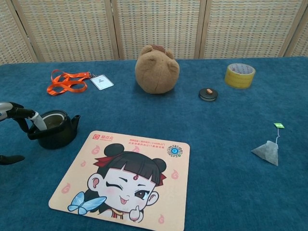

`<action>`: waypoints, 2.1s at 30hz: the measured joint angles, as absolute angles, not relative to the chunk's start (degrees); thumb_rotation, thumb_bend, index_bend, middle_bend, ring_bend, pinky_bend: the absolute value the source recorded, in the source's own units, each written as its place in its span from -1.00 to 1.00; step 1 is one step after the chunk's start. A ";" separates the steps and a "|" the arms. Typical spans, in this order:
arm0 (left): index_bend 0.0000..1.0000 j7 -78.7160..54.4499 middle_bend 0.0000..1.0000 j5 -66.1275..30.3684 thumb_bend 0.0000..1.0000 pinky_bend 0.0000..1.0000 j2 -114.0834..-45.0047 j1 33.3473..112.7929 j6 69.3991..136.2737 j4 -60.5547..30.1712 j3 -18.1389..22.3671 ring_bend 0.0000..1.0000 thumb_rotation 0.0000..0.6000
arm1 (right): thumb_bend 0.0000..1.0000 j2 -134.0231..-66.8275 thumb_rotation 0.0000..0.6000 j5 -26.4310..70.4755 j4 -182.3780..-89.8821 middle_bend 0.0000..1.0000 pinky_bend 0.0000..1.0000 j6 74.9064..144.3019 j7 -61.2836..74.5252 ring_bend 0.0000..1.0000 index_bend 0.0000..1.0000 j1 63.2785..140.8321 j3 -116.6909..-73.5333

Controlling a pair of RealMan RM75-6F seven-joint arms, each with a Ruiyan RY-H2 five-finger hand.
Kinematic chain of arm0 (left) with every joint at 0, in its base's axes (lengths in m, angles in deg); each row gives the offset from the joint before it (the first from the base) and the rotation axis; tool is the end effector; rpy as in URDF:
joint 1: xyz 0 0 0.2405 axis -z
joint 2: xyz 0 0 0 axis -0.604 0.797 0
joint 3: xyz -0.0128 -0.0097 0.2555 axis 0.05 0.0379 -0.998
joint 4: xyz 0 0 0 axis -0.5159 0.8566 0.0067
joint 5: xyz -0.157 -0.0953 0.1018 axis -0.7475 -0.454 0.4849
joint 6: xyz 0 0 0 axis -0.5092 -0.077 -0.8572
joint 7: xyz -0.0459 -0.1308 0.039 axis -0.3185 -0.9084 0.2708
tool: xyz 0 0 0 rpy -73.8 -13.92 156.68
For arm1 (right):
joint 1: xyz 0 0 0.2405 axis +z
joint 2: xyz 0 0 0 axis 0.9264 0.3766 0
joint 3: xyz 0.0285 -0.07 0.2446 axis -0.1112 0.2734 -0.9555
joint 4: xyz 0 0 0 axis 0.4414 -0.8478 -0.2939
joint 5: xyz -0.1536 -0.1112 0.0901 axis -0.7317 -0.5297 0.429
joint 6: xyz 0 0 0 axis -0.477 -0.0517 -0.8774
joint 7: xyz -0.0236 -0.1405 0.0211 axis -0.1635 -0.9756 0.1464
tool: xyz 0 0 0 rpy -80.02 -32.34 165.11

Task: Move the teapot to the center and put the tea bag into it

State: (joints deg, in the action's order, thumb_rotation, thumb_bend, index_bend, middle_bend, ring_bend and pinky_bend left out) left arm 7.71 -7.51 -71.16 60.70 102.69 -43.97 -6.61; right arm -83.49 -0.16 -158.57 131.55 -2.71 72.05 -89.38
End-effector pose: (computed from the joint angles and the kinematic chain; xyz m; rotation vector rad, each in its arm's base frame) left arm -0.2330 0.2330 0.0373 -1.7895 -1.0836 -0.7502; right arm -0.2932 -0.1818 0.1473 1.3553 -0.8746 0.8997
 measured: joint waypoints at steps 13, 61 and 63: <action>-0.37 8.31 -0.44 -8.33 -0.42 -1.00 -67.48 58.99 103.13 -43.61 -8.42 -0.42 1.00 | 0.14 -83.57 1.00 -0.19 -159.16 -0.58 -0.37 131.37 -3.45 -0.71 -0.64 72.22 -89.41; -0.24 2.90 -0.33 -2.54 -0.42 -1.00 -67.56 58.64 101.30 -42.79 -9.16 -0.49 1.00 | 0.14 -83.47 1.00 0.46 -159.25 -0.58 -0.37 131.67 -3.58 -0.71 -0.64 71.60 -89.28; -0.24 2.92 -0.32 -2.63 -0.42 -1.00 -67.61 58.63 101.13 -42.72 -9.19 -0.49 1.00 | 0.14 -83.52 1.00 0.56 -159.25 -0.58 -0.37 131.56 -3.64 -0.71 -0.64 71.65 -89.32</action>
